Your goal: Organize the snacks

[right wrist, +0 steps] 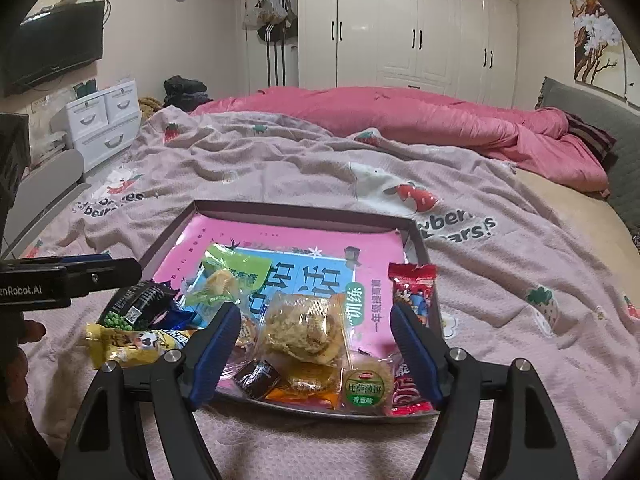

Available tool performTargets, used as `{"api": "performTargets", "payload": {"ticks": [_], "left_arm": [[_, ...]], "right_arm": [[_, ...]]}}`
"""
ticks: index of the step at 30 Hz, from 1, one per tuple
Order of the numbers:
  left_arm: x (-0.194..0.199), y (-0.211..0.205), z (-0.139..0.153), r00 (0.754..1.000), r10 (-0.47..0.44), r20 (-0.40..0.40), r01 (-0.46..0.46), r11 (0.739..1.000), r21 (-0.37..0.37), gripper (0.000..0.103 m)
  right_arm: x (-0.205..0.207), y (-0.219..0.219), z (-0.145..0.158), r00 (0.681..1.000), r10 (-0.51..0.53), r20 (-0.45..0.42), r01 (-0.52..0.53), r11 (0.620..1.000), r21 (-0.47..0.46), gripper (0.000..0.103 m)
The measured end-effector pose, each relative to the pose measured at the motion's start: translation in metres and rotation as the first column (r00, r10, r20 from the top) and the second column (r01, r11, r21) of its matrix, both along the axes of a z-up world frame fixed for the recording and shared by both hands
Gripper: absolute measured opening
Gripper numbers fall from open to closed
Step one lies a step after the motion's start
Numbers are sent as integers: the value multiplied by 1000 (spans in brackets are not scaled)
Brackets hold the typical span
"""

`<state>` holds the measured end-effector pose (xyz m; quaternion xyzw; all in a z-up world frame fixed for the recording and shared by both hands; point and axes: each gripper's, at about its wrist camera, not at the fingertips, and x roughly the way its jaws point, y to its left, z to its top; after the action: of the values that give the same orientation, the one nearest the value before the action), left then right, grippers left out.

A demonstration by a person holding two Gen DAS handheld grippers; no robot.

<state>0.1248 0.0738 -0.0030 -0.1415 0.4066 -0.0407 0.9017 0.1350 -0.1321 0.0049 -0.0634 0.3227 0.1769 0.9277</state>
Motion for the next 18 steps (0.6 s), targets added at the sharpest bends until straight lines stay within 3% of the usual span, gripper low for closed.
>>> {"api": "performTargets", "payload": {"ticks": [9,18], "left_arm": [[-20,-6,25,999,8,54,-11,999,53,78],[-49,-25,32,999,-35,41,32,997,67,79]], "right_arm": [[-26,-12,26,996,-32,85,31,999,10,83],[-56,-28,28,998,-37,56,36,999,17,93]]}}
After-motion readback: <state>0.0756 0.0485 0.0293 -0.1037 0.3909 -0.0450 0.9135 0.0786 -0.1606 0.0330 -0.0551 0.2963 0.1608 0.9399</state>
